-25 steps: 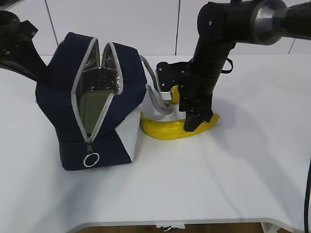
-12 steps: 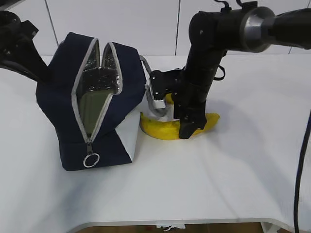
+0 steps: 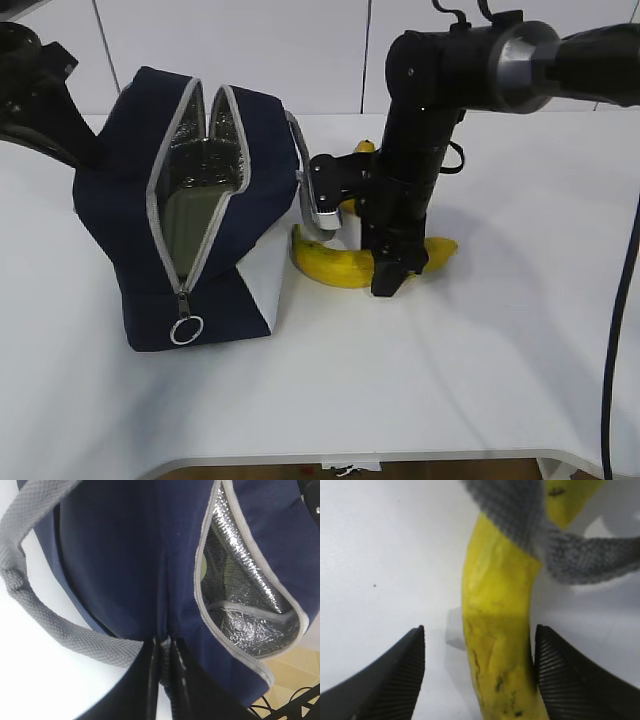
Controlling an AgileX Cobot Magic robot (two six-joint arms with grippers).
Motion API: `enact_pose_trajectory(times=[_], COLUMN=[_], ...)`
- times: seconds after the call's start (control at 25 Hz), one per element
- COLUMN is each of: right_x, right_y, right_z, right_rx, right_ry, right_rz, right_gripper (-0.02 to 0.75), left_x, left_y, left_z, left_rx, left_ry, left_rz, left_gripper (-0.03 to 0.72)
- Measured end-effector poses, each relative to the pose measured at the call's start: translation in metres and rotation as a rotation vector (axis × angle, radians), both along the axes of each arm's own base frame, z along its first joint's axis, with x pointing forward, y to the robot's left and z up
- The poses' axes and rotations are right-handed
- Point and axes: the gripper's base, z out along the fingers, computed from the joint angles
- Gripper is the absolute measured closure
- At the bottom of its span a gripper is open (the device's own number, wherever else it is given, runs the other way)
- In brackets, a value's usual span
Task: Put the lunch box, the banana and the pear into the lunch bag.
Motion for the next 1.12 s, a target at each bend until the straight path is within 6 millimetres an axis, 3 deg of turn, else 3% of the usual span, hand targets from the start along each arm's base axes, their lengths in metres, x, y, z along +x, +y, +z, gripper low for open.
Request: enact_pose_trajectory(times=[0.96,1.12], right_x=[-0.0005,0.0001], right_y=[0.0015,0.0019], right_z=[-0.0077,-0.0076], right_rx=[0.008,0.012], right_ry=[0.032,0.025], right_rz=[-0.016,-0.017], right_gripper=[0.218,0.275], left_x=[0.0000,0.0000], left_y=[0.0000,0.0000], left_z=[0.0000,0.0000], left_rx=[0.000,0.000], left_ry=[0.000,0.000], left_rz=[0.000,0.000], left_gripper=[0.676,0.676])
